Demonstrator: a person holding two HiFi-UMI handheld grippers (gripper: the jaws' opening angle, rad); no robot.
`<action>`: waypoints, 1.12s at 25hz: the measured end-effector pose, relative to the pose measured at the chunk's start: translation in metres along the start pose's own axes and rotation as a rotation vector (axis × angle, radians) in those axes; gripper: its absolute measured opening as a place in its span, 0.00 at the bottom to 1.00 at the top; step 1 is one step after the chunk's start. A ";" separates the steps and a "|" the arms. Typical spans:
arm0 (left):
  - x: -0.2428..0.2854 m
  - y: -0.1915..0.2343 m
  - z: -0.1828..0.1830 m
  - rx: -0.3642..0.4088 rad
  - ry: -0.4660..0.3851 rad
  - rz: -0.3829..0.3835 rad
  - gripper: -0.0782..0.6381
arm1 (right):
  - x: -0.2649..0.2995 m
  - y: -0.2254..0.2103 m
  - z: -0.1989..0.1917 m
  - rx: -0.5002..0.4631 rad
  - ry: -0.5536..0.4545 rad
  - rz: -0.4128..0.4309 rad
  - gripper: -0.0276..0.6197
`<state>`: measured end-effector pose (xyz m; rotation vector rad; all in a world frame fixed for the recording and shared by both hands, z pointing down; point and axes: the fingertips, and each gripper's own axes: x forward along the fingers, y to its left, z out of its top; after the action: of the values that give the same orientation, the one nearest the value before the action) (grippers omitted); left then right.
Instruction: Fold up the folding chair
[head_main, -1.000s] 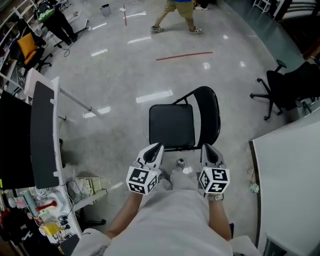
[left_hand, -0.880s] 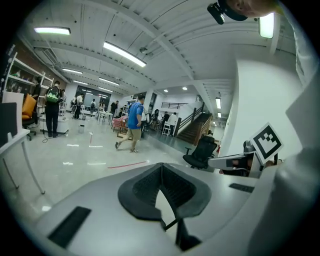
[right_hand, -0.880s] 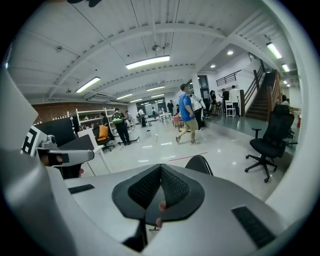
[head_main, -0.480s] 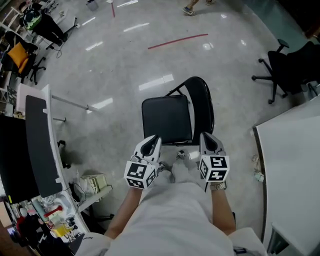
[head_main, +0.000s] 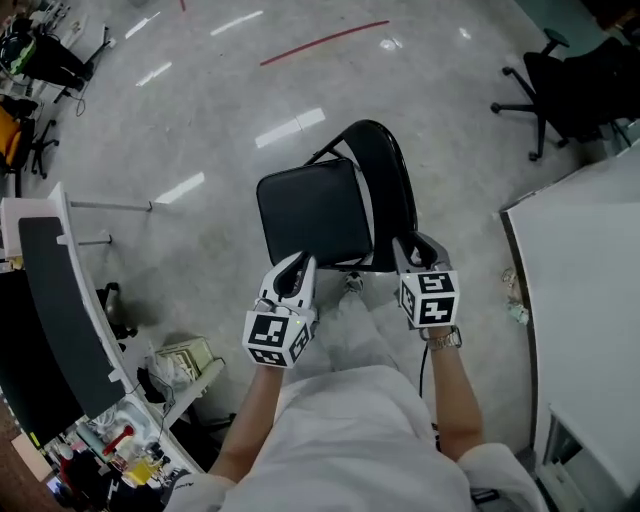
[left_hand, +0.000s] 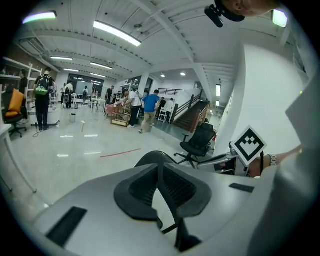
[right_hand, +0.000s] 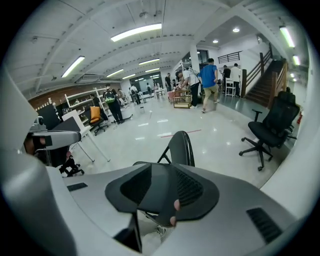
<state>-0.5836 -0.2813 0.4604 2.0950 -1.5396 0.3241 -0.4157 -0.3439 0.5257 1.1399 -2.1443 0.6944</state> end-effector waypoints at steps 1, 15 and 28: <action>0.008 0.002 -0.005 -0.003 0.007 -0.010 0.13 | 0.010 -0.005 -0.005 0.000 0.021 -0.010 0.26; 0.075 0.045 -0.066 -0.013 0.077 -0.142 0.14 | 0.099 -0.063 -0.062 0.090 0.179 -0.170 0.42; 0.087 0.130 -0.133 -0.069 0.113 -0.157 0.31 | 0.135 -0.078 -0.079 -0.022 0.264 -0.342 0.43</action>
<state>-0.6631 -0.3104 0.6481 2.0917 -1.2950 0.3212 -0.3883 -0.4001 0.6886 1.2843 -1.6809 0.6229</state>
